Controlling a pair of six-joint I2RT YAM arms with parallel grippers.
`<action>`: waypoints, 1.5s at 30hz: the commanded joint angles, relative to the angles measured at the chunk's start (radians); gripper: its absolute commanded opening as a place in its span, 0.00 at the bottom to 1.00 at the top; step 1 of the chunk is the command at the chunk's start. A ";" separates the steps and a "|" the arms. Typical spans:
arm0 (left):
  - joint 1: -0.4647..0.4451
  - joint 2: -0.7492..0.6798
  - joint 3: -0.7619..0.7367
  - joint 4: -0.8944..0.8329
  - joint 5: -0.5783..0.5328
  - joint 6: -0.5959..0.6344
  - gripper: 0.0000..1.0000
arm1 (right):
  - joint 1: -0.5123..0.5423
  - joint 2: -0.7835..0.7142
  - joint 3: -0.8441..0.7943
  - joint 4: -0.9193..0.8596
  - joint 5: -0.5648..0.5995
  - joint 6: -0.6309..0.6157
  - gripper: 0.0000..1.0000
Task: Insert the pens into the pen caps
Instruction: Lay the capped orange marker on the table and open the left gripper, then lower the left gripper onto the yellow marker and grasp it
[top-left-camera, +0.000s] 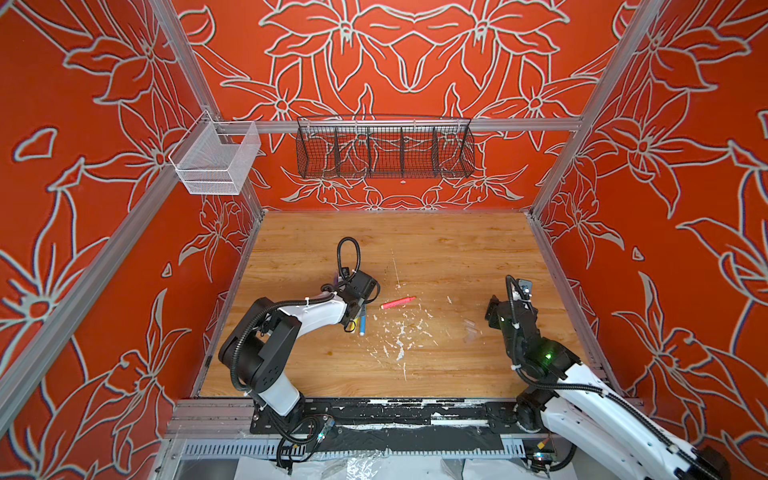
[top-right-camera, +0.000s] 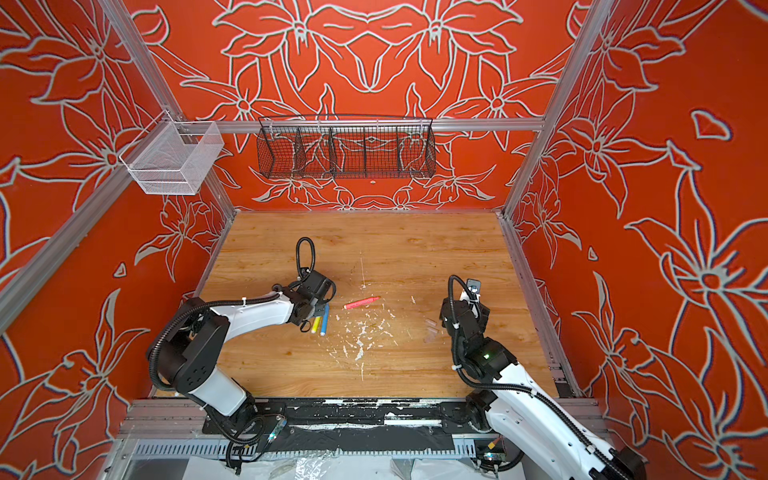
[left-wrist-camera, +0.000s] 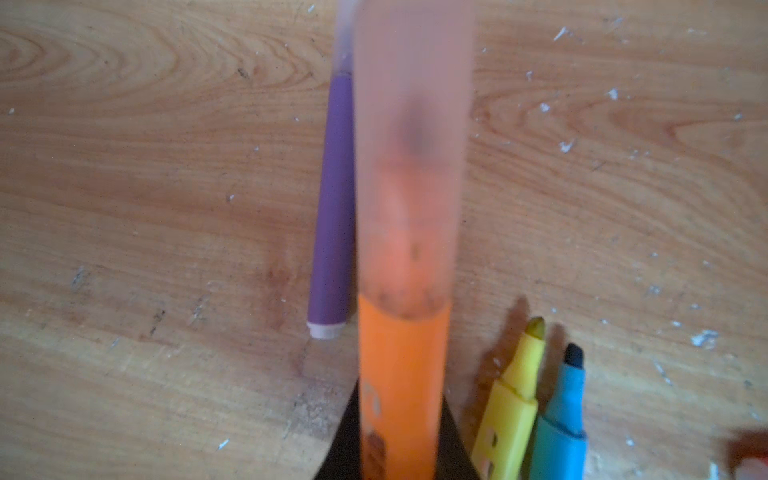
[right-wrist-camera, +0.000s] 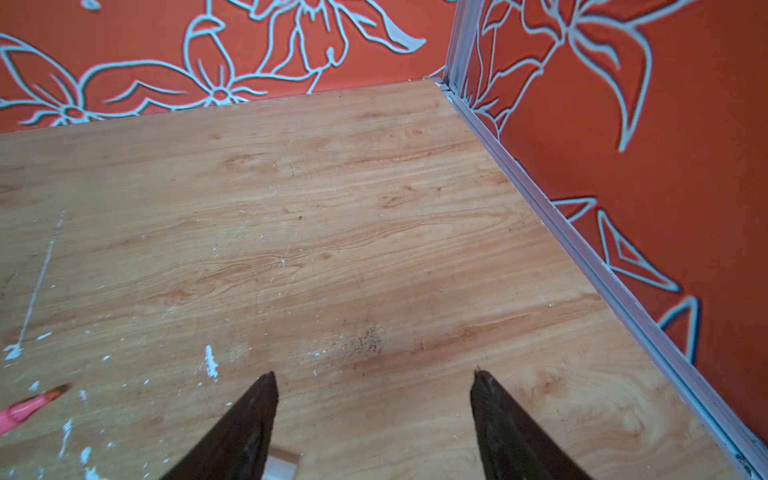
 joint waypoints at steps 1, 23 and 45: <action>0.015 -0.013 -0.016 0.010 0.020 0.008 0.12 | -0.058 0.043 -0.027 0.085 -0.088 0.034 0.74; 0.025 -0.124 -0.015 -0.019 0.084 0.070 0.31 | -0.064 0.114 -0.011 0.095 -0.115 0.042 0.72; -0.129 -0.245 -0.104 -0.010 0.171 0.075 0.32 | -0.064 0.174 0.017 0.078 -0.118 0.056 0.71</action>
